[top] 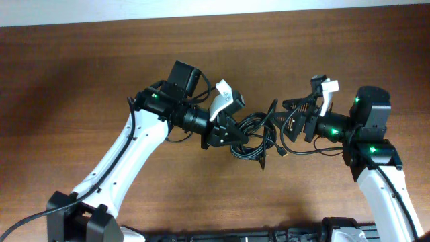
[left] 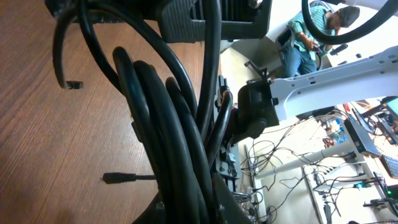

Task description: Untangle cables

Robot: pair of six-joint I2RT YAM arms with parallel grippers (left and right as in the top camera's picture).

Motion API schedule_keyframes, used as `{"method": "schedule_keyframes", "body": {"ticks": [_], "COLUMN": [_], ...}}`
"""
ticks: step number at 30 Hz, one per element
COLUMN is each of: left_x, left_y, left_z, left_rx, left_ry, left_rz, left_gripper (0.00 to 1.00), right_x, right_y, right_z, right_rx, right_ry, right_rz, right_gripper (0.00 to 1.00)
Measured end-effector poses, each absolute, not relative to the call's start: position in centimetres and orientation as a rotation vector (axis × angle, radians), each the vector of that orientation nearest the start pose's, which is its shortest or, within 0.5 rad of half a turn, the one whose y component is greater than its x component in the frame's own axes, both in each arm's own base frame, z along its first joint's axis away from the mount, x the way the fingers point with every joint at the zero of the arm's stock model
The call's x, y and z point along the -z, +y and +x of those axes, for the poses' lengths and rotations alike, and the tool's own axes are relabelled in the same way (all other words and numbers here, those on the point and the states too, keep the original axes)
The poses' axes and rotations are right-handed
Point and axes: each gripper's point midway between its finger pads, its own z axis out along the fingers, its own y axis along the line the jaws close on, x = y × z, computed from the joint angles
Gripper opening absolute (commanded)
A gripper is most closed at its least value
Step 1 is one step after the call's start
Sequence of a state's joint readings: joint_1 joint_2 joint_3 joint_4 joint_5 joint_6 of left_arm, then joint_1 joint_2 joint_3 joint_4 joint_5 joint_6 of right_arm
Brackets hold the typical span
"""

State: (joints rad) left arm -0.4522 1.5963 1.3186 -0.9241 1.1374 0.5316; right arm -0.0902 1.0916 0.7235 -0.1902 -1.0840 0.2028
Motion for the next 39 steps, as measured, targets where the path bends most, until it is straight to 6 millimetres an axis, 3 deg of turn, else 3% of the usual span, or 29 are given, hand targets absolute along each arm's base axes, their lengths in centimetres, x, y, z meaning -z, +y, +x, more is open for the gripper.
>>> {"method": "schedule_keyframes", "body": {"ticks": [6, 10, 12, 13, 15, 16, 19, 22, 26, 29, 32, 35, 39], "left_x": [-23.6, -25.8, -26.6, -26.7, -26.7, -26.7, -26.6, -26.3, -25.7, -24.7, -22.5, -18.4, -15.9], "left_y": [-29.1, -30.6, -30.7, -30.6, -30.5, -30.5, -30.3, -30.1, -30.0, -29.9, -29.4, -26.9, -23.4], "left_z": [22.1, 19.5, 19.1, 19.0, 18.9, 19.0, 19.1, 19.2, 19.5, 20.2, 21.6, 25.0, 28.2], "left_rx": [1.522, 1.680, 1.723, 1.733, 1.744, 1.745, 1.721, 1.655, 1.595, 1.516, 1.377, 1.019, 0.639], "left_ry": [1.894, 1.687, 1.625, 1.620, 1.623, 1.626, 1.628, 1.656, 1.695, 1.757, 1.966, 2.399, 2.648], "left_rz": [1.384, 1.463, 1.463, 1.462, 1.457, 1.454, 1.459, 1.477, 1.490, 1.495, 1.443, 1.187, 0.860], "left_gripper": [0.00, 0.00, 0.00, 0.00, 0.00, 0.00, 0.00, 0.00, 0.00, 0.00, 0.00, 0.00, 0.00], "right_x": [-24.4, -22.3, -20.2, -18.6, -17.1, -16.7, -16.1, -15.3, -14.7, -14.9, -13.9, -12.6, -11.3], "right_y": [12.4, 11.5, 10.7, 9.7, 7.4, 5.0, 0.7, -1.1, -1.2, 1.0, 2.6, 3.2, 4.2], "right_z": [30.1, 31.7, 32.6, 33.2, 33.7, 34.1, 34.6, 34.8, 34.4, 33.3, 31.0, 29.1, 25.9], "right_rx": [-1.172, -1.118, -1.060, -1.004, -0.922, -0.862, -0.741, -0.668, -0.674, -0.831, -0.961, -1.001, -1.056], "right_ry": [1.930, 1.998, 2.079, 2.139, 2.192, 2.198, 2.192, 2.207, 2.233, 2.250, 2.338, 2.427, 2.558], "right_rz": [-0.352, -0.268, -0.183, -0.111, 0.004, 0.091, 0.238, 0.317, 0.348, 0.306, 0.345, 0.396, 0.451], "right_gripper": [0.97, 0.97, 0.97, 0.97, 0.97, 0.97, 0.99, 0.99, 0.99, 0.99, 0.99, 0.99, 0.99]}}
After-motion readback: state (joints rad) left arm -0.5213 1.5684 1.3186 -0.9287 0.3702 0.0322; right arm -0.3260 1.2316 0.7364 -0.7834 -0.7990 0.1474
